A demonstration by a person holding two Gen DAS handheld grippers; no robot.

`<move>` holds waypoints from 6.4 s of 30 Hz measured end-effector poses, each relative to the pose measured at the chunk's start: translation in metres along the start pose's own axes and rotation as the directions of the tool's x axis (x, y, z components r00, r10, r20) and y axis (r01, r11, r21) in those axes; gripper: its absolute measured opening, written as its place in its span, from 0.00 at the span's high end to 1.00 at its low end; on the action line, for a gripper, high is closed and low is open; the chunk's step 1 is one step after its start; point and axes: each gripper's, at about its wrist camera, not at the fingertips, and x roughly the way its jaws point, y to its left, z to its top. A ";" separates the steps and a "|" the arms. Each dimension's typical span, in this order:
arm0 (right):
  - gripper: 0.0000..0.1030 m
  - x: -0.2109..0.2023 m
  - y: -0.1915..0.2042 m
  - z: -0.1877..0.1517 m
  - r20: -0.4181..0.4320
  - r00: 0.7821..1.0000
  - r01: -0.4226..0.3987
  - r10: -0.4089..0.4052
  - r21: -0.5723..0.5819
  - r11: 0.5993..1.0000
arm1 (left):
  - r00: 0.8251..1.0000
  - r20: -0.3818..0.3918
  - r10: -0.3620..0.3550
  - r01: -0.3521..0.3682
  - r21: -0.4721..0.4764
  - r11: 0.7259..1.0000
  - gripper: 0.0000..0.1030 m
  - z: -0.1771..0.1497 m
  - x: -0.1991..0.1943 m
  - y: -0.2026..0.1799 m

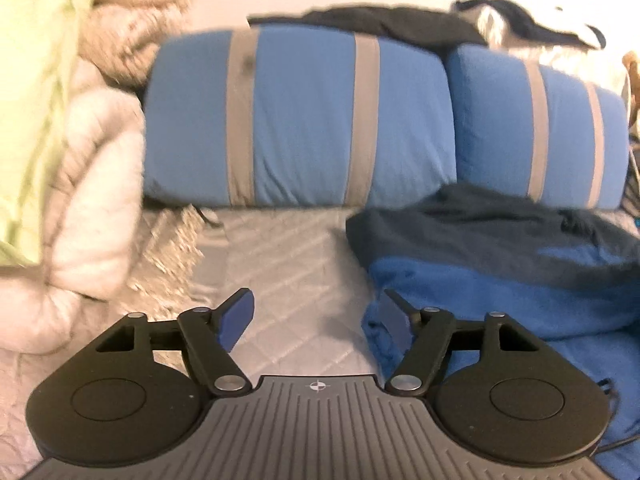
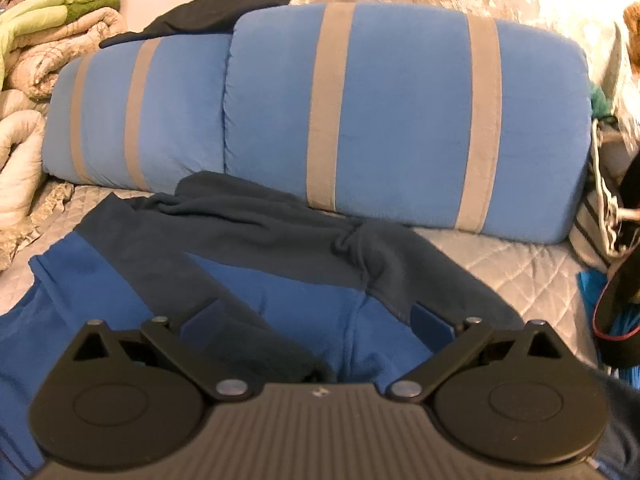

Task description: Fold clothes

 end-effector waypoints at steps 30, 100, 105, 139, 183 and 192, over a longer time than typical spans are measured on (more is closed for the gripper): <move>0.00 -0.244 -0.159 -0.019 0.339 0.859 0.252 -0.383 0.372 0.893 | 0.889 0.402 -0.221 0.179 0.140 0.974 0.22 0.195 -0.084 -0.072; 0.85 -0.177 -0.176 -0.051 0.040 0.921 0.379 -0.387 0.134 0.916 | 0.763 0.042 -0.645 0.646 -0.108 0.756 0.21 0.010 0.097 -0.241; 0.85 -0.149 -0.144 -0.024 0.037 0.941 0.333 -0.335 0.054 0.941 | 0.760 0.021 -0.649 0.646 -0.134 0.752 0.21 0.010 0.104 -0.240; 0.65 -0.028 0.015 -0.010 -0.057 0.994 -0.095 0.090 -0.093 0.991 | 0.746 -0.032 -0.665 0.658 -0.122 0.743 0.21 0.006 0.113 -0.249; 0.44 -0.006 0.021 -0.049 -0.355 0.916 -0.370 0.184 -0.576 0.729 | 0.754 -0.049 -0.655 0.644 -0.142 0.752 0.21 0.008 0.114 -0.245; 0.64 0.006 0.031 -0.060 -0.422 0.886 -0.427 0.194 -0.577 0.696 | 0.758 -0.057 -0.650 0.638 -0.142 0.757 0.21 0.007 0.115 -0.245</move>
